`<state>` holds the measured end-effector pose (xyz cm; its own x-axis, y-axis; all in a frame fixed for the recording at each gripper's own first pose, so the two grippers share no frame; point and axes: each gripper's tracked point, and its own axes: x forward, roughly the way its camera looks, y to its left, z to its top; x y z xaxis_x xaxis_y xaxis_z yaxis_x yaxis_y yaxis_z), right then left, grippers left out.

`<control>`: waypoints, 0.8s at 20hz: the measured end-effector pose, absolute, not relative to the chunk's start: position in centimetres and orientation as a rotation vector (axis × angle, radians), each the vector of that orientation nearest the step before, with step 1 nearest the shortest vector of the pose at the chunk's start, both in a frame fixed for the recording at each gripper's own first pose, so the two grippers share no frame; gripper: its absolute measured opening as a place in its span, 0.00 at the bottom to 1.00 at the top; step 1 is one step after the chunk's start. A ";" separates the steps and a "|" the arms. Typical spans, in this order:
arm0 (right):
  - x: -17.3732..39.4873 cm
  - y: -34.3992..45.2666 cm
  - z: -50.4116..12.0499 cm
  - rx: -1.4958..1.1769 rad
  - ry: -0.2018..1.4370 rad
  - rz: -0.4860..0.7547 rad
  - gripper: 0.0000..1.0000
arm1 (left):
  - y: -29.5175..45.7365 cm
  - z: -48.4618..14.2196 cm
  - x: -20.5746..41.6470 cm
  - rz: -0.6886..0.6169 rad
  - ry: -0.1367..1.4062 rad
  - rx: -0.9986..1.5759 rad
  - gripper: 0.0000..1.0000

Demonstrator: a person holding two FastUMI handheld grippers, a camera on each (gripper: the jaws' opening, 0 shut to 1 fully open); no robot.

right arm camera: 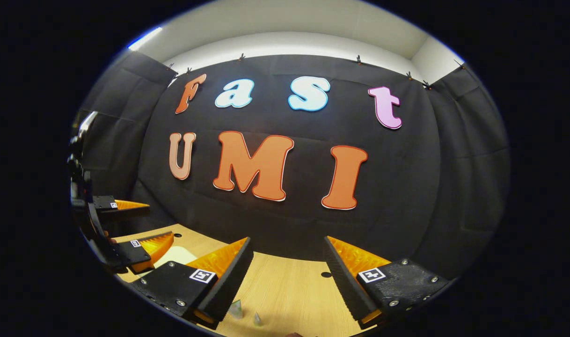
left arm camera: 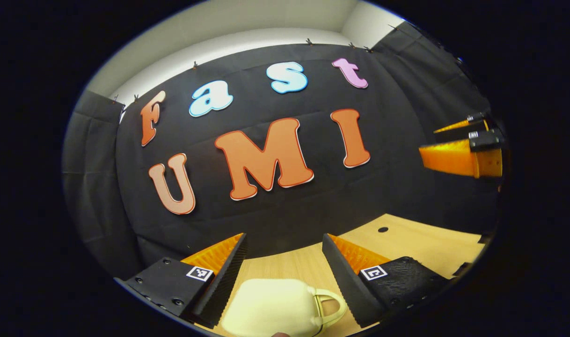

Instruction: First open the suitcase, pack the skin care products into it, and then close the suitcase.

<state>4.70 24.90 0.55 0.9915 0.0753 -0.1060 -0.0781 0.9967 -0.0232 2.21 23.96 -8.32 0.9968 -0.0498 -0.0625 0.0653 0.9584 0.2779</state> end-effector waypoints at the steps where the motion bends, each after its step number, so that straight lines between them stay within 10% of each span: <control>1: 4.9 24.8 0.4 -0.040 0.103 0.076 0.95 | 24.1 -10.3 2.4 -0.071 0.087 0.325 0.98; 16: 6.0 21.7 -4.6 -0.090 0.199 0.036 0.95 | 19.7 -32.1 0.5 -0.436 0.393 0.842 0.90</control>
<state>6.05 21.69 -4.56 0.9796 0.0266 -0.1993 -0.0445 0.9953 -0.0860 0.46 19.68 -32.08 0.8421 -0.2121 -0.4958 0.5152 0.5882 0.6234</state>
